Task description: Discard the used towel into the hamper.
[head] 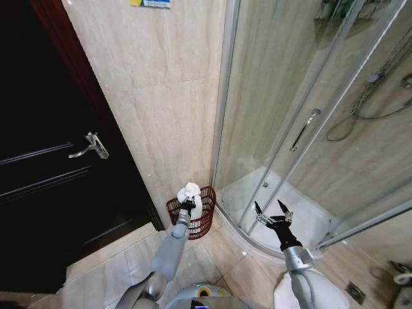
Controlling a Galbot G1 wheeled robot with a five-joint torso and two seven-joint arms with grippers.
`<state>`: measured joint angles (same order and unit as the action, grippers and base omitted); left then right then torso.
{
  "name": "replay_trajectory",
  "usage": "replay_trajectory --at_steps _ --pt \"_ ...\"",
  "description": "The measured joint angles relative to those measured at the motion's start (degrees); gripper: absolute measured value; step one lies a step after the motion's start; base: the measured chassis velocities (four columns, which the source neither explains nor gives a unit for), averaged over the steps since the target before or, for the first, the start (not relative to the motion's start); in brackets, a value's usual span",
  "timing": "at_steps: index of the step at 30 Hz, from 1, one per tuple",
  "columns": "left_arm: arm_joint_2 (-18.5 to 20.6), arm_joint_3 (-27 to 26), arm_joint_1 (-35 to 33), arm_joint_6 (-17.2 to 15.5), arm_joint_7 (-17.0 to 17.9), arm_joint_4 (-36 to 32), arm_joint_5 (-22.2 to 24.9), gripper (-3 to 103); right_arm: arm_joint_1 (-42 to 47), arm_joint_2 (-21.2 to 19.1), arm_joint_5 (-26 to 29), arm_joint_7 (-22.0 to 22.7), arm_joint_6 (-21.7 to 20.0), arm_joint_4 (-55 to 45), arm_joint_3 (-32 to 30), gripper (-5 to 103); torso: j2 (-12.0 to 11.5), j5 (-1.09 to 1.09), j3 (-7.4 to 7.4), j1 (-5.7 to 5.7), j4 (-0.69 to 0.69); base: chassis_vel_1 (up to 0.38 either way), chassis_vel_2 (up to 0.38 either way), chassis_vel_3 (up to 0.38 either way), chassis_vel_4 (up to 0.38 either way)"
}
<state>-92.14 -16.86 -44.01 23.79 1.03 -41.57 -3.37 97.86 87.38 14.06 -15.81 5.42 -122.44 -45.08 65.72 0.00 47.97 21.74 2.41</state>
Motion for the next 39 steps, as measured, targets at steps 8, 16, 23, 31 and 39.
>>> replay_trajectory --at_steps 8,16,23,31,39 --pt "0.0 0.8 -1.4 -6.2 -1.7 -3.8 -0.3 25 0.1 0.1 0.2 0.0 0.0 -0.2 0.0 100 -0.1 -0.01 -0.03 -0.04 -0.01 0.000 0.000 0.000 0.000" --pt "0.0 2.6 -4.0 -15.0 -1.9 -8.6 -3.0 52 0.2 0.1 0.4 0.0 0.0 -0.4 -0.1 100 0.2 0.00 0.08 0.06 0.00 0.000 0.000 0.000 0.000" --pt "0.0 4.6 -5.7 -22.3 -2.5 -13.8 -5.6 79 0.4 0.1 0.7 0.0 0.1 -0.6 -0.2 100 0.3 -0.01 0.17 0.14 -0.01 0.000 0.000 0.000 0.000" --pt "0.0 4.3 -6.3 -19.8 -1.9 -18.1 -1.7 100 0.6 0.2 1.1 0.1 0.4 -0.9 -0.4 100 0.5 -0.01 0.25 0.21 -0.01 0.000 0.000 0.000 0.000" --pt "2.0 3.2 -11.0 -17.7 0.3 -31.8 5.1 100 0.4 0.3 1.2 0.1 0.3 -1.8 0.0 100 0.5 -0.01 0.27 0.24 -0.03 0.000 0.000 0.000 0.000"
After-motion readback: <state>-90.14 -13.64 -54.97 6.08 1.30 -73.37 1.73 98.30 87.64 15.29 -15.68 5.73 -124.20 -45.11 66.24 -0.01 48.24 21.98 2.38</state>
